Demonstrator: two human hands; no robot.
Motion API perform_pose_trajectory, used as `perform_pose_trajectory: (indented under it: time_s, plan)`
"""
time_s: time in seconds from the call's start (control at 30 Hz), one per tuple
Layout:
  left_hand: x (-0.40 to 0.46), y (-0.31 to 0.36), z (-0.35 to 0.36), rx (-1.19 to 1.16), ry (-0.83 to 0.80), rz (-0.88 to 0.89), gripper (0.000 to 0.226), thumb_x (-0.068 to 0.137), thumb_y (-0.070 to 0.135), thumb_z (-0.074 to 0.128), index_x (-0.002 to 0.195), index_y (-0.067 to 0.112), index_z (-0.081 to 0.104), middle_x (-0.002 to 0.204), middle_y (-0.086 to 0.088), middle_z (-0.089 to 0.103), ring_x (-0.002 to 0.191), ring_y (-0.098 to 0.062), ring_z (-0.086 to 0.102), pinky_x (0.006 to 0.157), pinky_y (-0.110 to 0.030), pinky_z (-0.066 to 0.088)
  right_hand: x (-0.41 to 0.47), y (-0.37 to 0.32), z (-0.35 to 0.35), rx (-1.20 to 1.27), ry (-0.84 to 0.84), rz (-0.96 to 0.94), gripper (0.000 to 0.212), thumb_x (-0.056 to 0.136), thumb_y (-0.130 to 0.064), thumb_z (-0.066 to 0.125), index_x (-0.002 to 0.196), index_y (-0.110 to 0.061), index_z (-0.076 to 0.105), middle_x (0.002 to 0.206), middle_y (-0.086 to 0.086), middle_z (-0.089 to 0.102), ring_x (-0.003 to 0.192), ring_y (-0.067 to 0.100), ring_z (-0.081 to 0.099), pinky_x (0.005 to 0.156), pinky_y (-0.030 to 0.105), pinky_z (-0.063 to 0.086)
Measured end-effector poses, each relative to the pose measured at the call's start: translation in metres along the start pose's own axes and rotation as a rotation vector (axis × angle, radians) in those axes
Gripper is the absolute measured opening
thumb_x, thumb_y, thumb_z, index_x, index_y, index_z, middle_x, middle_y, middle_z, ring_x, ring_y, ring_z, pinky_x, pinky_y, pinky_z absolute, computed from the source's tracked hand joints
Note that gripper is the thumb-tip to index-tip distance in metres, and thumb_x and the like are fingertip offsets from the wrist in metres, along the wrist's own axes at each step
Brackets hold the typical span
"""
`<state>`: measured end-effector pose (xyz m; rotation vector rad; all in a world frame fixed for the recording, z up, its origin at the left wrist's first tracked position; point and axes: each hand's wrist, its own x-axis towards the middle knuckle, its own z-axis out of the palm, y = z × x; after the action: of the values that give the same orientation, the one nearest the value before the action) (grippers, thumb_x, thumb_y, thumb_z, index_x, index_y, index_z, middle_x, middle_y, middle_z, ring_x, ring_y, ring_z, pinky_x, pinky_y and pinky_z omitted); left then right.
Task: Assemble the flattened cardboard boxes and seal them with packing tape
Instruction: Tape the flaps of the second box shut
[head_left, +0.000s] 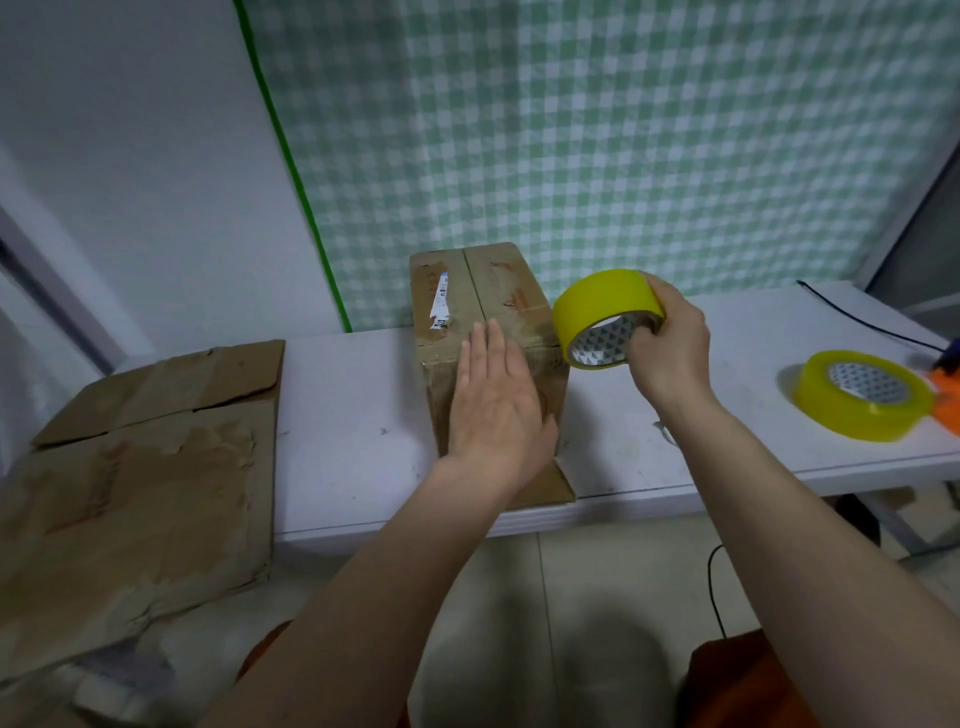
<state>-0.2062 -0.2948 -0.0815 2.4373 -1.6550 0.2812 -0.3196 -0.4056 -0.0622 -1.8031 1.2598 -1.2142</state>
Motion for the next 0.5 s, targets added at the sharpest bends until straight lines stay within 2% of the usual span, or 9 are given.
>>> perform_pose_trajectory:
  time_s: [0.07, 0.13, 0.17, 0.2, 0.27, 0.3, 0.37, 0.4, 0.5]
  plan:
    - [0.000, 0.001, 0.007, -0.020, 0.015, 0.038, 0.092, 0.090, 0.044, 0.051, 0.152, 0.001, -0.003, 0.159, -0.024, -0.009, 0.147, -0.036, -0.013, 0.118, -0.044, -0.014, -0.002, 0.005, 0.002, 0.188, 0.002, 0.065, 0.060, 0.082, 0.012, 0.036, 0.133, -0.015, 0.054, 0.123, 0.006, 0.059, 0.115, 0.024, 0.054, 0.082, 0.024, 0.048]
    - [-0.001, 0.000, 0.012, -0.001, 0.019, 0.065, 0.096, 0.088, 0.045, 0.053, 0.152, 0.007, -0.008, 0.157, -0.027, -0.011, 0.146, -0.039, -0.014, 0.116, -0.046, -0.016, -0.003, 0.010, 0.005, 0.266, -0.007, 0.088, 0.062, 0.083, 0.014, 0.034, 0.134, -0.015, 0.053, 0.123, 0.004, 0.056, 0.110, 0.022, 0.053, 0.062, 0.014, 0.051]
    - [-0.002, 0.000, 0.013, 0.006, 0.021, 0.071, 0.097, 0.088, 0.045, 0.054, 0.153, 0.009, -0.008, 0.157, -0.028, -0.011, 0.146, -0.041, -0.014, 0.116, -0.047, -0.016, -0.003, 0.012, 0.007, 0.276, -0.012, 0.081, 0.064, 0.083, 0.015, 0.032, 0.135, -0.016, 0.051, 0.125, 0.004, 0.055, 0.109, 0.022, 0.052, 0.056, 0.014, 0.053]
    - [-0.002, 0.000, 0.013, 0.013, 0.023, 0.073, 0.097, 0.087, 0.046, 0.054, 0.153, 0.009, -0.008, 0.157, -0.028, -0.011, 0.145, -0.041, -0.014, 0.116, -0.048, -0.015, -0.002, 0.012, 0.008, 0.267, -0.018, 0.066, 0.065, 0.082, 0.015, 0.031, 0.137, -0.016, 0.050, 0.128, 0.005, 0.054, 0.110, 0.025, 0.052, 0.057, 0.022, 0.057]
    - [-0.002, -0.001, 0.013, 0.034, 0.014, 0.078, 0.098, 0.087, 0.047, 0.054, 0.153, 0.010, -0.008, 0.157, -0.028, -0.012, 0.145, -0.041, -0.014, 0.117, -0.048, -0.014, 0.004, 0.011, 0.005, 0.193, -0.024, 0.028, 0.065, 0.083, 0.013, 0.032, 0.138, -0.018, 0.048, 0.131, 0.010, 0.052, 0.114, 0.031, 0.052, 0.069, 0.044, 0.060]
    - [-0.002, -0.002, 0.013, 0.045, 0.005, 0.085, 0.098, 0.087, 0.048, 0.053, 0.153, 0.010, -0.009, 0.157, -0.027, -0.012, 0.146, -0.040, -0.014, 0.118, -0.049, -0.013, 0.008, 0.012, 0.001, 0.131, -0.018, 0.013, 0.064, 0.084, 0.011, 0.033, 0.138, -0.019, 0.048, 0.133, 0.011, 0.052, 0.116, 0.033, 0.051, 0.078, 0.050, 0.057]
    - [0.000, -0.006, 0.013, 0.050, -0.009, 0.096, 0.096, 0.089, 0.046, 0.052, 0.153, 0.012, -0.010, 0.157, -0.026, -0.014, 0.146, -0.038, -0.016, 0.118, -0.048, -0.012, 0.016, 0.018, -0.009, -0.016, 0.002, 0.010, 0.059, 0.088, 0.007, 0.035, 0.138, -0.021, 0.047, 0.133, 0.013, 0.054, 0.118, 0.033, 0.050, 0.093, 0.049, 0.049]
    - [0.001, -0.007, 0.013, 0.045, -0.013, 0.097, 0.094, 0.089, 0.045, 0.052, 0.153, 0.012, -0.010, 0.157, -0.025, -0.014, 0.146, -0.037, -0.016, 0.119, -0.047, -0.012, 0.018, 0.023, -0.012, -0.061, -0.004, 0.025, 0.055, 0.090, 0.004, 0.036, 0.137, -0.021, 0.049, 0.130, 0.013, 0.056, 0.116, 0.033, 0.052, 0.094, 0.049, 0.048]
    - [0.001, -0.005, 0.010, 0.035, -0.025, 0.077, 0.092, 0.090, 0.045, 0.051, 0.153, 0.014, -0.007, 0.157, -0.025, -0.013, 0.146, -0.037, -0.015, 0.119, -0.047, -0.012, 0.017, 0.036, -0.010, -0.075, -0.065, 0.094, 0.046, 0.091, 0.001, 0.036, 0.129, -0.017, 0.054, 0.113, 0.015, 0.061, 0.102, 0.036, 0.058, 0.080, 0.055, 0.053]
